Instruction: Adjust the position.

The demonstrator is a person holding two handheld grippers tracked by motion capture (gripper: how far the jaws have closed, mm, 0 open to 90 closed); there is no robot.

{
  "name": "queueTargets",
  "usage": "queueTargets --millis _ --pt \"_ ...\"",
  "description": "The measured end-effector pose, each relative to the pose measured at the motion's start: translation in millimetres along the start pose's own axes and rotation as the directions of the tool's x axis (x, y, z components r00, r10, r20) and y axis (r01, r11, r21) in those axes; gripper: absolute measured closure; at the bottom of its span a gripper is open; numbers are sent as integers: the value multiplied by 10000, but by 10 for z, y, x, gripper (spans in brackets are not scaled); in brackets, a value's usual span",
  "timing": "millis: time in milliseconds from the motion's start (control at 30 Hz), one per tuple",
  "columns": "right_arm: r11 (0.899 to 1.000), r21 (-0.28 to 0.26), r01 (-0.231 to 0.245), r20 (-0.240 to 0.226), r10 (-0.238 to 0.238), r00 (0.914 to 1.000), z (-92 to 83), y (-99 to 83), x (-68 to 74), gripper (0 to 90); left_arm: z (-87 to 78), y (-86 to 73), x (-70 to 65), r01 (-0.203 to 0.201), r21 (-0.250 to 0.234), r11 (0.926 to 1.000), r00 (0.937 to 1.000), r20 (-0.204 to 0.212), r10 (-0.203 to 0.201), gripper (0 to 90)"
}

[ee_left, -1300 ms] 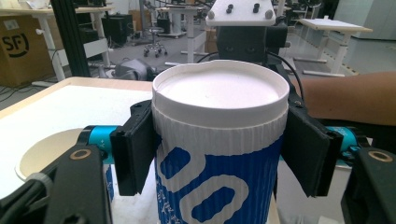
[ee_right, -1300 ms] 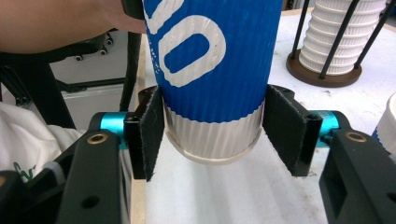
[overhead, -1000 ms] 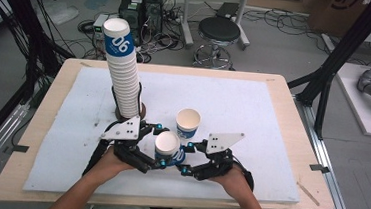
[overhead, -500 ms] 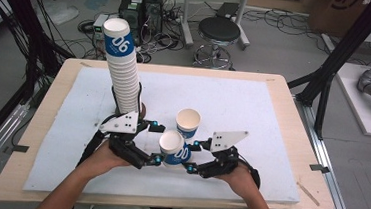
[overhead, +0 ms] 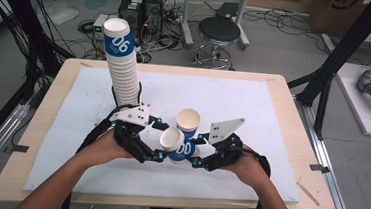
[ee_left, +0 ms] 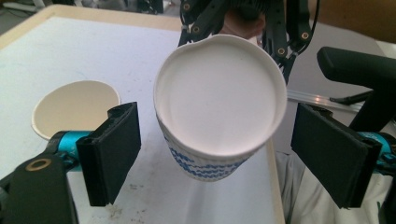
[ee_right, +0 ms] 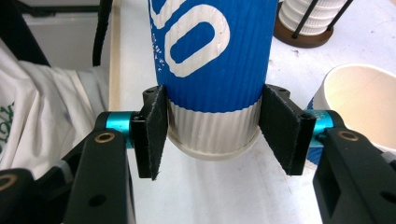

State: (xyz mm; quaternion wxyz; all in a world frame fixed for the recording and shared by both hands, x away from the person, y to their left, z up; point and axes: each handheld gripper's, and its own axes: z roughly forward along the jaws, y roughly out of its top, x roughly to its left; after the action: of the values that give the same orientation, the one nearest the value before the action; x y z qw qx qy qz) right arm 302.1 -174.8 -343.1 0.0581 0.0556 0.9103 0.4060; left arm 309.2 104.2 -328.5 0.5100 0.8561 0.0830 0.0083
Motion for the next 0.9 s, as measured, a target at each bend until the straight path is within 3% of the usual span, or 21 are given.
queueTargets --millis 167,367,467,633,800,900 --pt "9966 729 395 86 -403 9992 -18 120 -9 443 52 73 24 -154 518 9985 9996 233 142 160" --pt "9862 1460 782 52 -798 9968 -47 258 -7 441 102 97 71 49 772 9970 9993 366 -78 164" --pt "9810 1663 1003 34 -1023 9947 -44 306 8 440 137 85 78 -107 1023 9947 9970 776 28 258" --pt "9707 2067 1228 -35 -1248 9922 -16 308 22 438 169 69 66 -388 1373 9898 9967 758 286 288" --pt "9686 2189 1176 -118 -1179 9930 -16 306 29 413 171 45 63 -495 1242 9910 9958 824 395 296" --pt "9758 1913 1058 -175 -1044 9944 -41 305 20 349 153 6 64 -479 877 9950 9962 766 412 294"
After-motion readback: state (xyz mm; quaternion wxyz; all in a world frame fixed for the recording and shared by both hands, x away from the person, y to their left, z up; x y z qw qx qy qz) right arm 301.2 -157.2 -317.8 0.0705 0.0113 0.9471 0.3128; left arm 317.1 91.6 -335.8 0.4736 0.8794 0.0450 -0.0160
